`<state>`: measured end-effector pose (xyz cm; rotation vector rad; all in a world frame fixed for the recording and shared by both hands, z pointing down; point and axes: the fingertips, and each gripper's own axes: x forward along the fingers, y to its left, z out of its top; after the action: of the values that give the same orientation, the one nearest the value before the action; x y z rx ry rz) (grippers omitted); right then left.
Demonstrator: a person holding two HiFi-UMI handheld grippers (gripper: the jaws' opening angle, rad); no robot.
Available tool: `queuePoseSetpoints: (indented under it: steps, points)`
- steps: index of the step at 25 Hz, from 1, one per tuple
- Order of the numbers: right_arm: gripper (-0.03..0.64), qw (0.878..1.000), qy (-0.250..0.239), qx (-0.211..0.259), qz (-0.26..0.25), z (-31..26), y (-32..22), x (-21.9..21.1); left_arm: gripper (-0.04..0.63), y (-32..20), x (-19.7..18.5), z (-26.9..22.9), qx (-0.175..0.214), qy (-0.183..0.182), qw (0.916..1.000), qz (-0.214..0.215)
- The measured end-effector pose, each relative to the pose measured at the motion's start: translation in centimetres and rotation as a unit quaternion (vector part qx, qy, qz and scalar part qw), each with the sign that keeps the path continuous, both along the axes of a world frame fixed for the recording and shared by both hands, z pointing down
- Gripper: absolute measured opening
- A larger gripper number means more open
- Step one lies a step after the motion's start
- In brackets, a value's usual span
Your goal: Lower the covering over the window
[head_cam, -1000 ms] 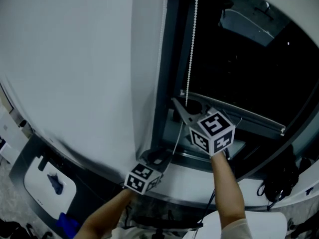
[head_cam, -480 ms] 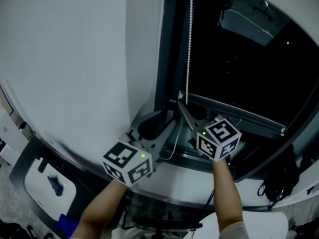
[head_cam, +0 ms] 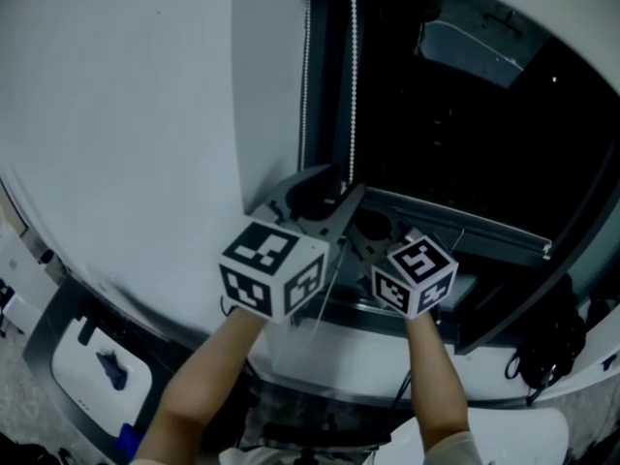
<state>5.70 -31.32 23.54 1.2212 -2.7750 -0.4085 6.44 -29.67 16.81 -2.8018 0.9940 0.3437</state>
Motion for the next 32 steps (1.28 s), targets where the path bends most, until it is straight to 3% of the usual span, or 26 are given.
queuePoseSetpoints:
  steps: [6,15,18,21,27,28,32]
  points:
    - [0.003,1.0,-0.001,0.001,-0.003,0.1,0.4,-0.1,0.137,-1.6,0.1,-0.3,-0.025,-0.004,0.9997,-0.006]
    - [0.003,1.0,-0.002,-0.002,-0.005,0.5,0.5,-0.1,0.133,-1.5,0.8,-1.0,-0.012,-0.02,0.9997,-0.002]
    - [0.003,1.0,-0.001,-0.004,-0.005,0.7,0.5,0.1,0.026,-1.5,0.4,-1.2,-0.01,-0.02,0.9997,-0.006]
    - [0.003,1.0,-0.007,-0.006,-0.006,0.9,0.6,0.2,0.018,-1.5,0.4,-1.2,-0.01,-0.027,0.9996,-0.002]
    - [0.013,0.999,-0.042,-0.016,-0.018,0.9,1.4,0.5,0.015,-1.1,0.6,-1.0,-0.01,-0.036,0.9992,0.011]
    - [0.044,0.998,-0.052,-0.02,-0.023,0.9,1.7,0.7,0.015,-1.0,0.6,-1.0,-0.009,-0.036,0.9992,0.014]
    - [0.055,0.993,-0.107,-0.028,-0.045,-0.2,2.9,2.2,0.009,-0.4,0.6,-0.8,0.004,-0.04,0.999,0.018]
